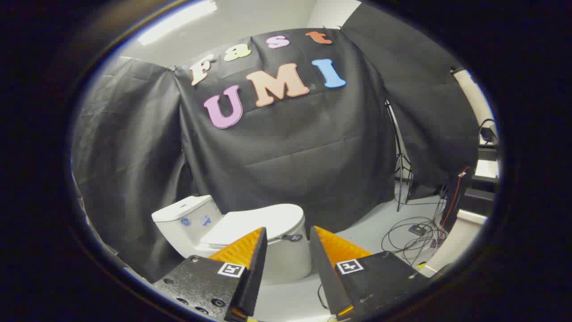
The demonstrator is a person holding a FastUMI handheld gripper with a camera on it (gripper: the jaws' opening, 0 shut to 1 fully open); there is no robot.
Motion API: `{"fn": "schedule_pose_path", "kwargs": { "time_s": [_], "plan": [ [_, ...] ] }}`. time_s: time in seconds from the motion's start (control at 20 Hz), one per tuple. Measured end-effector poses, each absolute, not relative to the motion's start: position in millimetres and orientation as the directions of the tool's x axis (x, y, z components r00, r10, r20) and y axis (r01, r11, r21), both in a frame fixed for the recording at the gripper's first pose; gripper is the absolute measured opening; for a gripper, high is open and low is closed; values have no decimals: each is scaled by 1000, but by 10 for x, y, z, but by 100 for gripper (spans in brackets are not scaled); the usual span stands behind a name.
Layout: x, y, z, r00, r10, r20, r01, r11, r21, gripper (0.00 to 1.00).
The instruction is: Open the toilet lid.
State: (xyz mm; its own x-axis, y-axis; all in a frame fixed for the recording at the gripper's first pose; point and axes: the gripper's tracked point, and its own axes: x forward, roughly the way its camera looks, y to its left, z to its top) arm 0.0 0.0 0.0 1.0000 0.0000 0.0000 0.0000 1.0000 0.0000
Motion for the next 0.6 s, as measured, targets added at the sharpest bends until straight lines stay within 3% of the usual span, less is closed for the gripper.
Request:
{"fn": "schedule_pose_path", "kwargs": {
  "time_s": [0.6],
  "plan": [
    [104,-53,-131,998,-4,-64,5,1000,12,56]
  ]
}}
